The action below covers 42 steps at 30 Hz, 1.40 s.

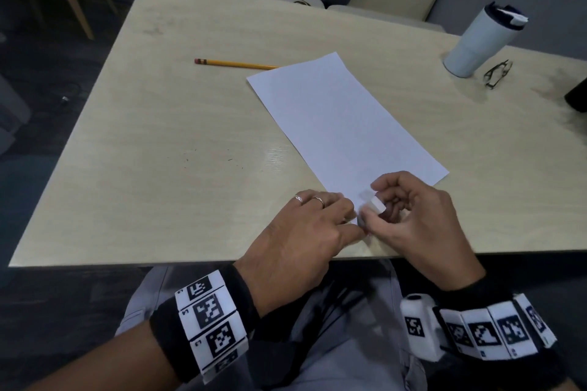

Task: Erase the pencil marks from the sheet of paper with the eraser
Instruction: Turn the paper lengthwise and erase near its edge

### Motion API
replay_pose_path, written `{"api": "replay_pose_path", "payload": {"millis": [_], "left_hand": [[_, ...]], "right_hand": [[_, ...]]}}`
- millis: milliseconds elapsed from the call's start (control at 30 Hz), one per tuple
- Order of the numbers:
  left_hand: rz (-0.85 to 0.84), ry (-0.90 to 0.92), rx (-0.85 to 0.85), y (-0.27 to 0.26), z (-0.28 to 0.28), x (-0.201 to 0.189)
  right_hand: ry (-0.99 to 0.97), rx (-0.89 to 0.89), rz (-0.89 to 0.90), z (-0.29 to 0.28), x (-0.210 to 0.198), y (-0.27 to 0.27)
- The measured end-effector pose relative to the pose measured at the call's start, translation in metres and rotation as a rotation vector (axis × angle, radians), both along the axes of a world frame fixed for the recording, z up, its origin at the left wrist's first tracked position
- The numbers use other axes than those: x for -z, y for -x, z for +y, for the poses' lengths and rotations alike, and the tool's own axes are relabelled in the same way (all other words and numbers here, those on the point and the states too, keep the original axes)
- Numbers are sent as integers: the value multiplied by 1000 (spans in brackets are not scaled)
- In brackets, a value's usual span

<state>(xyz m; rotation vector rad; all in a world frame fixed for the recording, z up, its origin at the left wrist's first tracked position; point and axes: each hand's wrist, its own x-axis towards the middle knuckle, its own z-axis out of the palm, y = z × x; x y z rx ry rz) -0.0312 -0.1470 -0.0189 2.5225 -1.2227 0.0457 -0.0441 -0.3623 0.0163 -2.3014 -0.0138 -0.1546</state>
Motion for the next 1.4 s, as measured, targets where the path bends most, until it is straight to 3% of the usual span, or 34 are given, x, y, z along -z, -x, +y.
{"api": "replay_pose_path", "payload": {"millis": [133,267,433,667,833,1000,1133,1267,1400], "left_hand": [[3,8,-5,0,1,1],[-6,-6,-3,1,0,1],[-2,15,-9,0,0,3],[27,14,13,1,1,3],[-3,37,8,1,0,4],[9,37,10,0,0,4],[24,7,14,-1,0,2],[37,-5,28,-4,1,2],[110,88,-7,-4,4,0]], "right_hand": [[5,119,-19,-17,0,-13],[0,6,6,0,-1,-4],[19,158,-47,-22,4,-17],[-217,170,-149,-13,20,-7],[-40,-12,-164,6,24,-2],[-5,134,-197,-20,26,-21],[-48,6,-156,4,28,-5],[8,104,-170,-14,32,-18],[-68,109,-148,-17,30,-16]]}}
